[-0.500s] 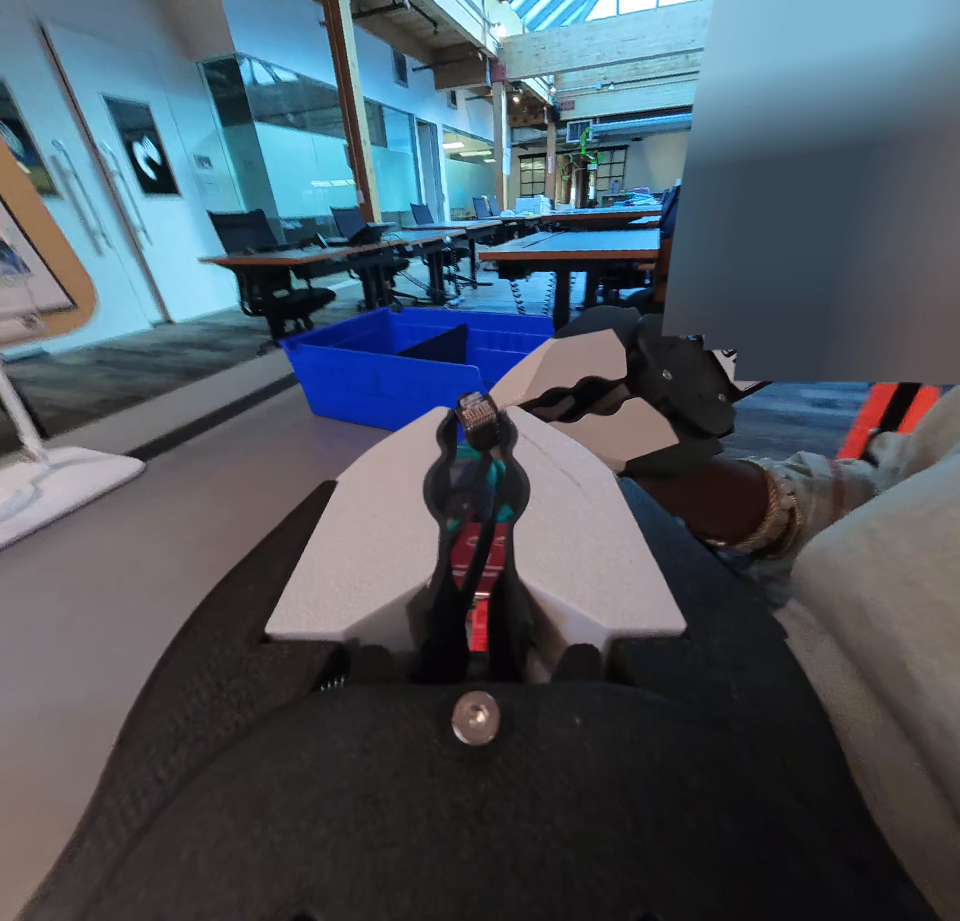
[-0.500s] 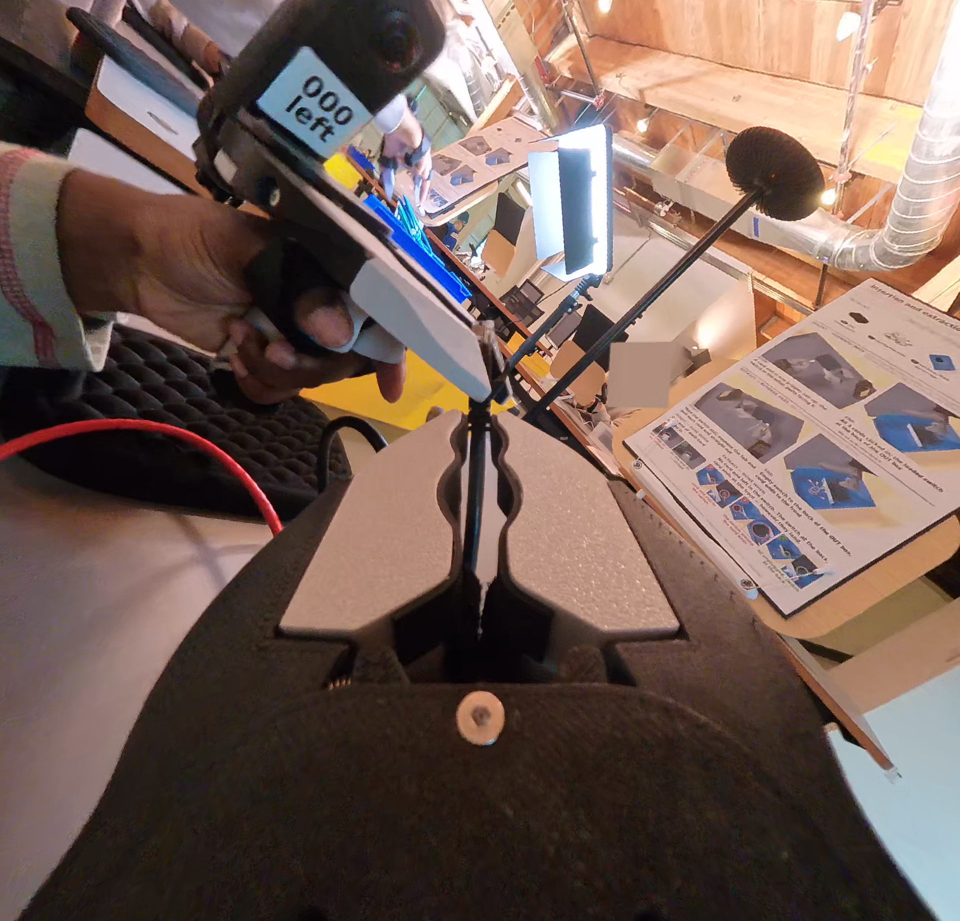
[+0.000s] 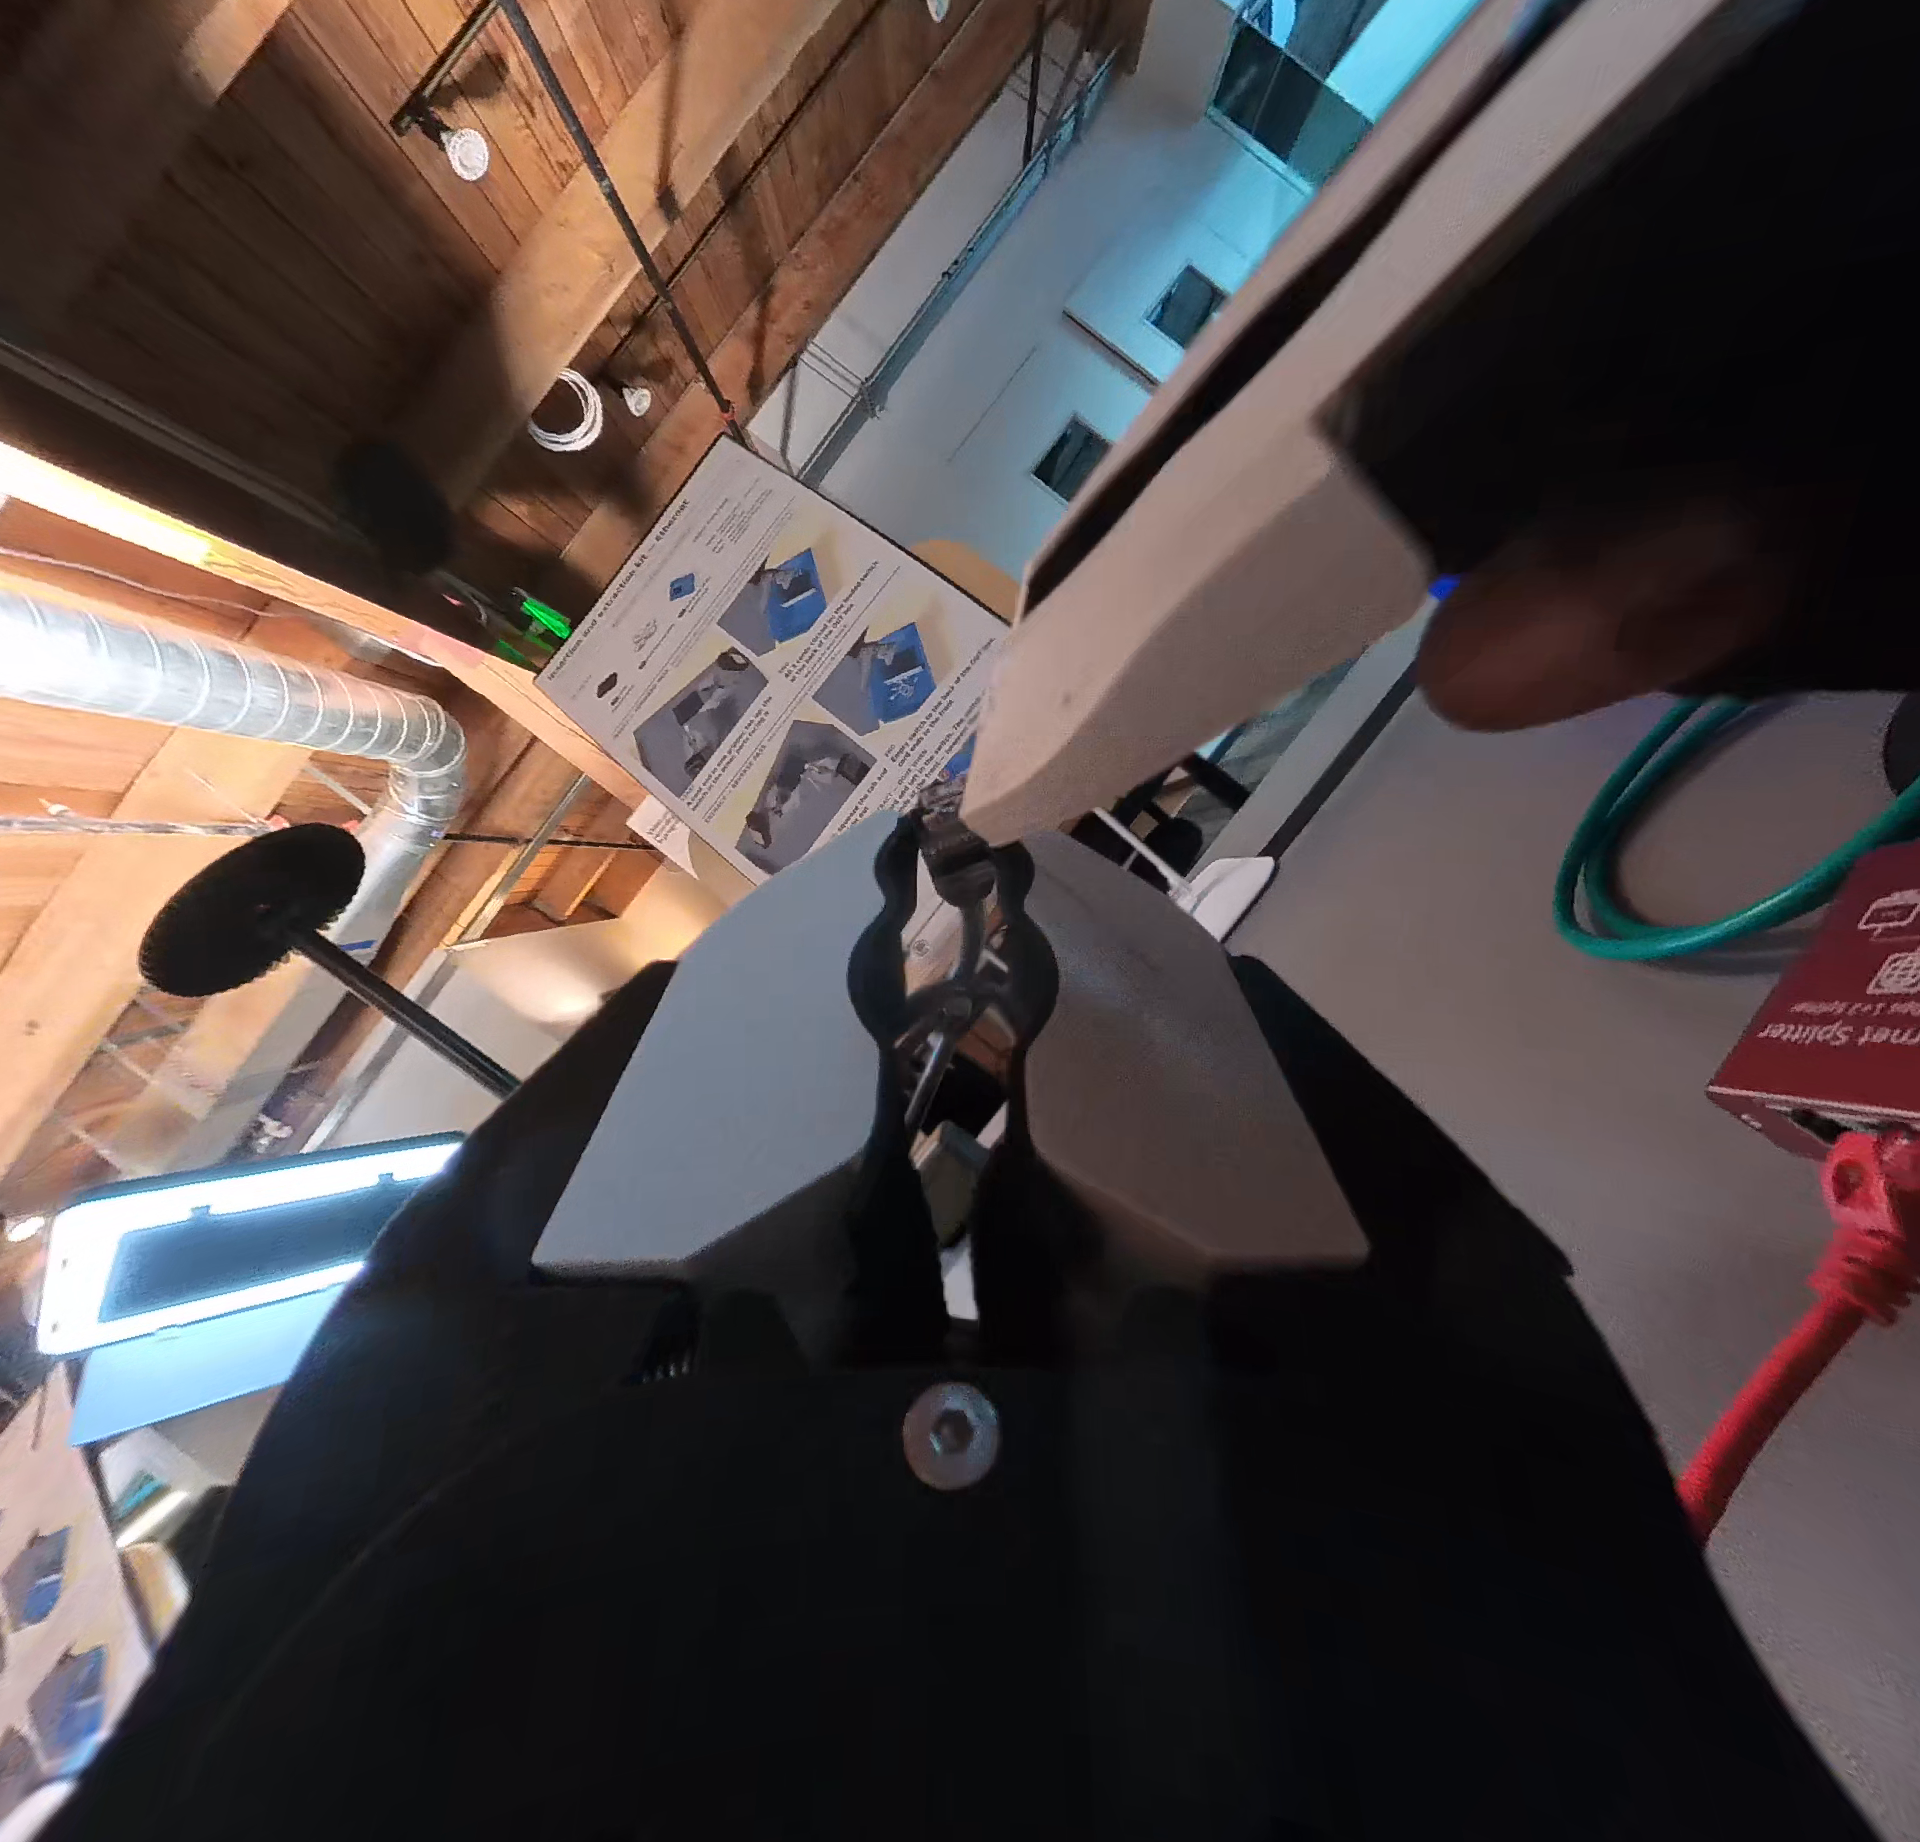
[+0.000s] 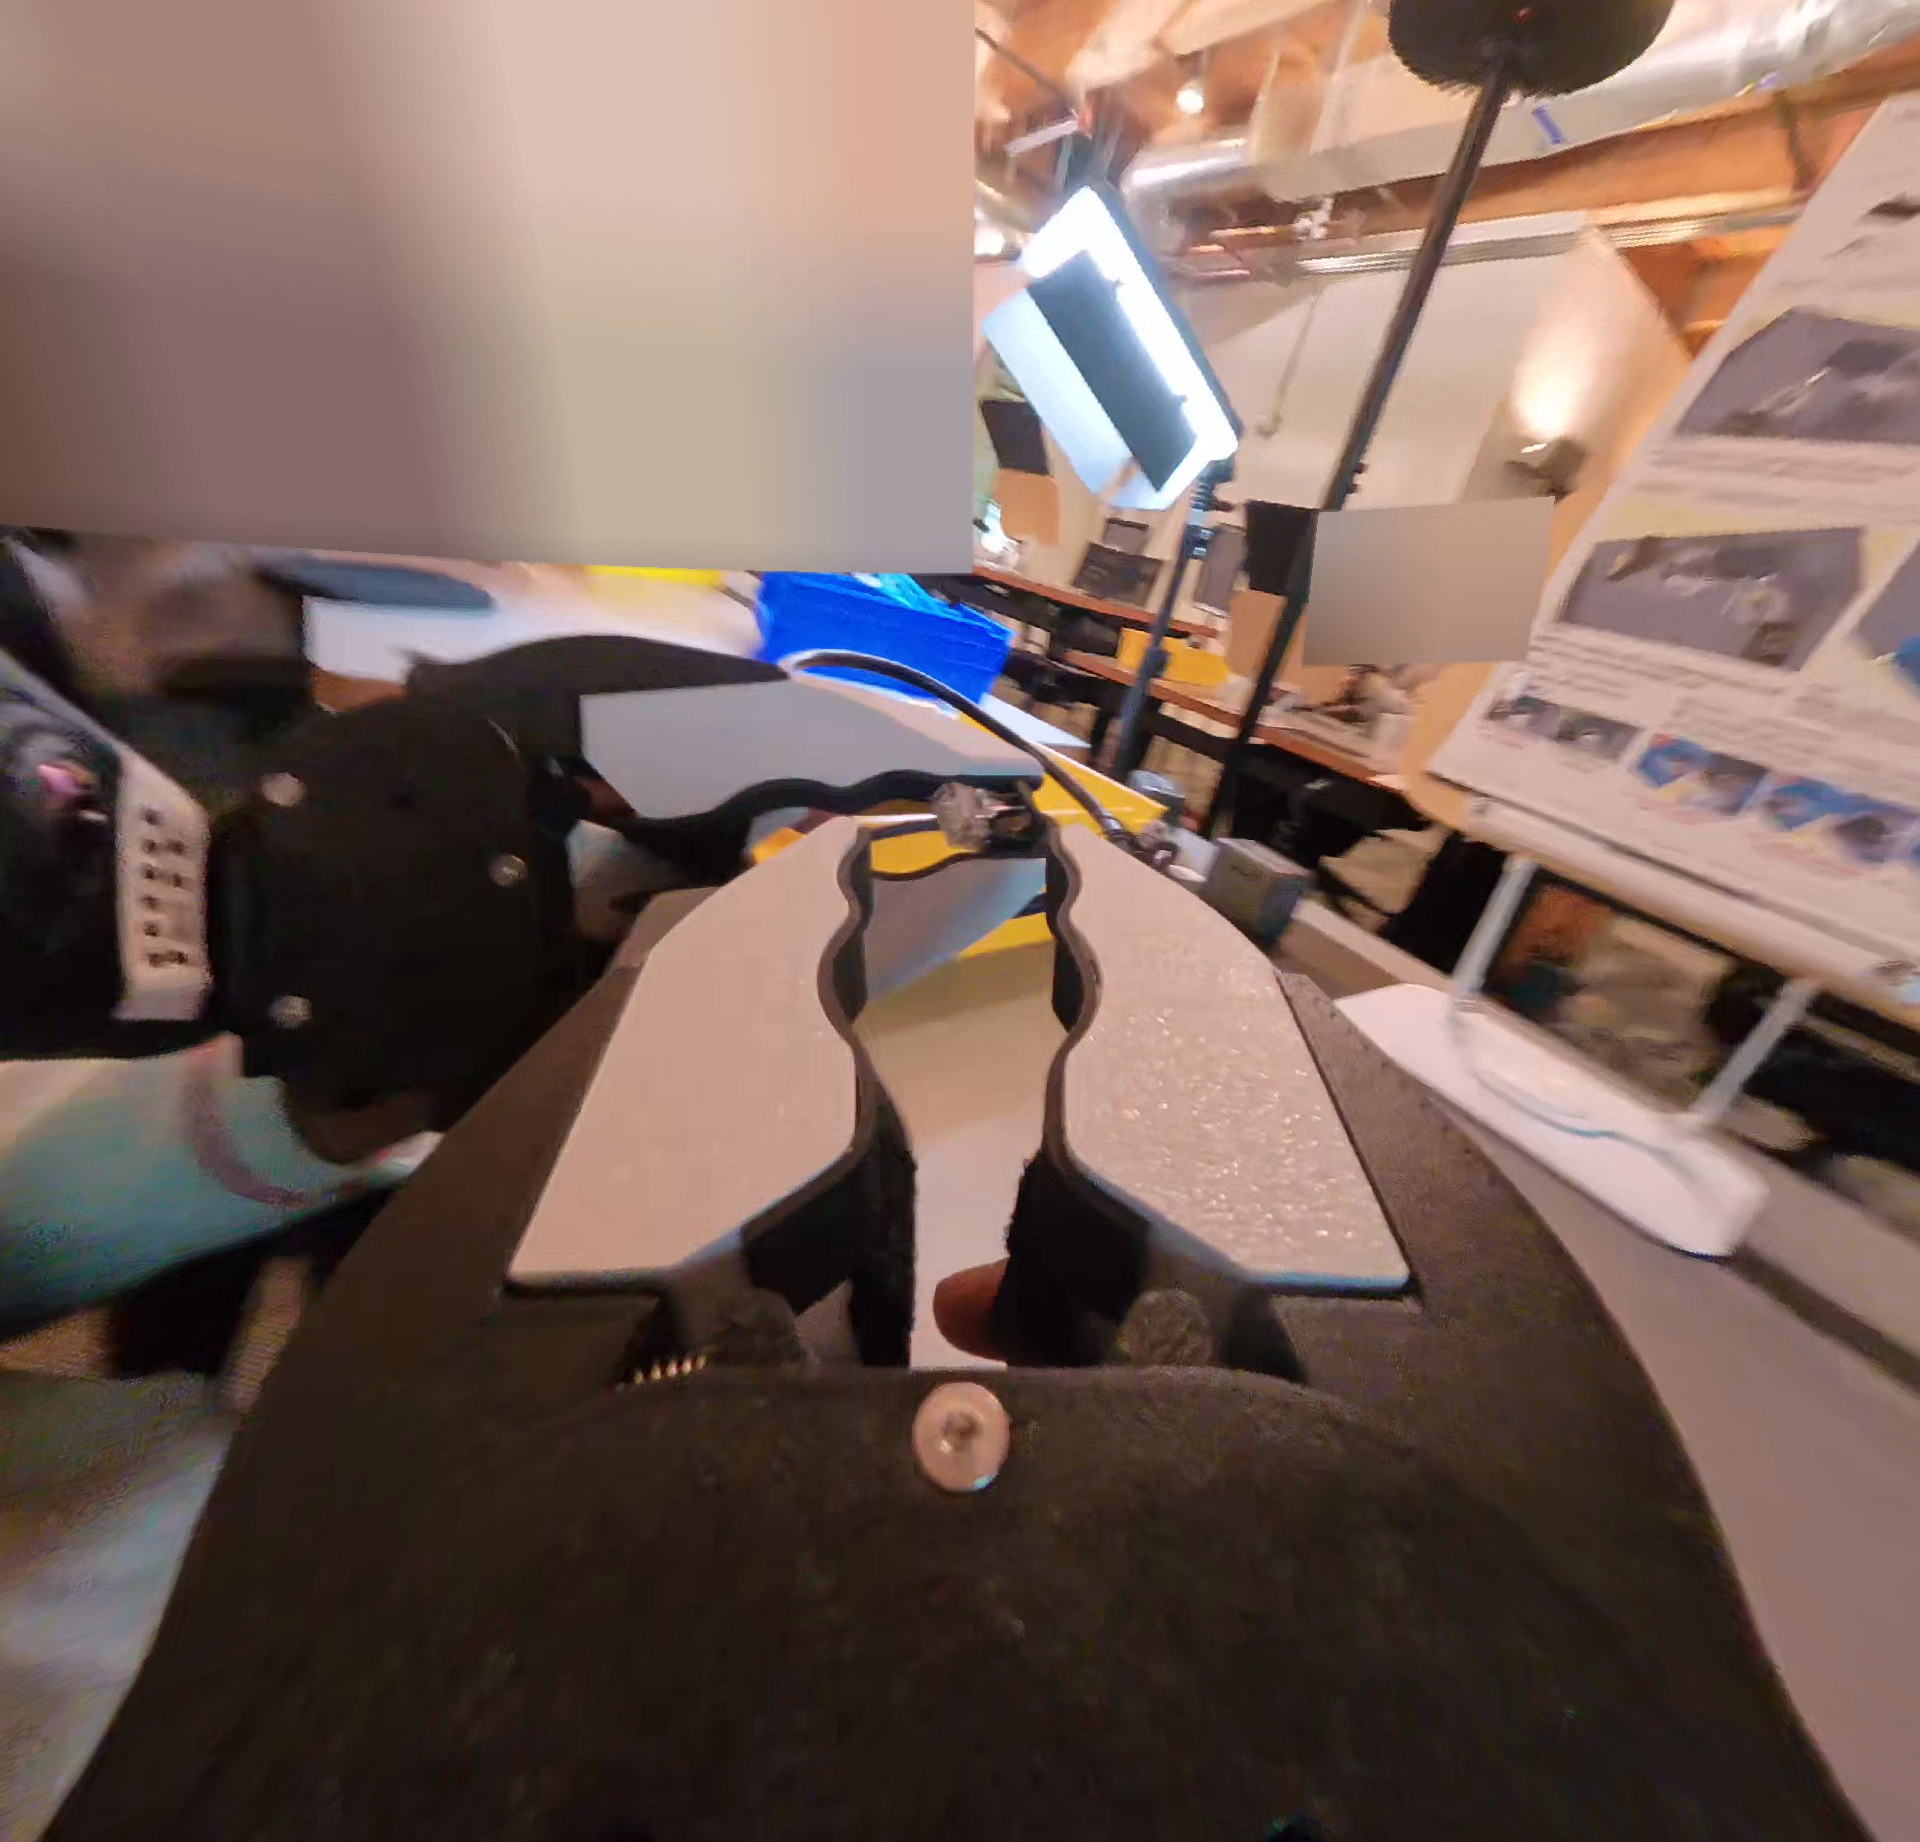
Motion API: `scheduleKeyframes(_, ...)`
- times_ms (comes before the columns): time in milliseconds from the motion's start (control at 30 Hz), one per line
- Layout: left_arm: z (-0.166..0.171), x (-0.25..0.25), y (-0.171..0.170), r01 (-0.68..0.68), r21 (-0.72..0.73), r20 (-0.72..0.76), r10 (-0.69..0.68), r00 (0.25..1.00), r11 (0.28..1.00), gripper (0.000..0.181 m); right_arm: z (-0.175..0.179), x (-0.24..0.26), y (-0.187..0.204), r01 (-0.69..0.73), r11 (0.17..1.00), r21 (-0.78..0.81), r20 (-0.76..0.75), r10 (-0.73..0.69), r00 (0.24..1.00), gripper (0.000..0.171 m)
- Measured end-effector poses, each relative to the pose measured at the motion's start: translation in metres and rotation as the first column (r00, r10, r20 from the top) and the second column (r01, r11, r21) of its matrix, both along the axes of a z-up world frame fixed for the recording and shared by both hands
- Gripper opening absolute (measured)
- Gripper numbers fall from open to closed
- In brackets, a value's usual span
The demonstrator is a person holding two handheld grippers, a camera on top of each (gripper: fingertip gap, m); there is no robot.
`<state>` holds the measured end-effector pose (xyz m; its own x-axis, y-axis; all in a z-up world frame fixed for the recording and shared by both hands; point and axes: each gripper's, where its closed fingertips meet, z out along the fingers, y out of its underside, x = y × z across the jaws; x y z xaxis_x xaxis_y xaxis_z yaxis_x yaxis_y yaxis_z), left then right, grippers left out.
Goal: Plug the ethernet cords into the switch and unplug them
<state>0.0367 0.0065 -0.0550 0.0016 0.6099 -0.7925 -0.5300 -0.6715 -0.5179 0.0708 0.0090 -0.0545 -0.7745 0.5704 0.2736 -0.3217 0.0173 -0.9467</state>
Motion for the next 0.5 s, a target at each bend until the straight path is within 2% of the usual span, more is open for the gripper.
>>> scheduleKeyframes(133,-0.002,0.0,0.003,-0.034,-0.057,-0.037,0.032,0.999,0.998,0.014,0.002,-0.005,-0.002,0.172,0.963,0.207,-0.205,-0.129,0.97,0.032)
scheduleKeyframes(233,-0.004,0.002,0.007,-0.05,-0.094,-0.066,0.044,0.997,0.994,0.015,-0.003,-0.011,-0.007,0.246,0.906,0.344,-0.285,-0.149,0.947,0.034)
scheduleKeyframes(367,-0.006,0.002,0.008,-0.059,-0.108,-0.079,0.051,0.996,0.992,0.015,-0.006,-0.012,-0.01,0.271,0.864,0.425,-0.312,-0.141,0.939,0.021)
scheduleKeyframes(500,-0.006,0.004,0.01,-0.015,-0.082,-0.07,0.009,0.998,0.997,0.016,-0.004,-0.01,-0.007,0.321,0.823,0.468,-0.41,-0.119,0.904,0.009)
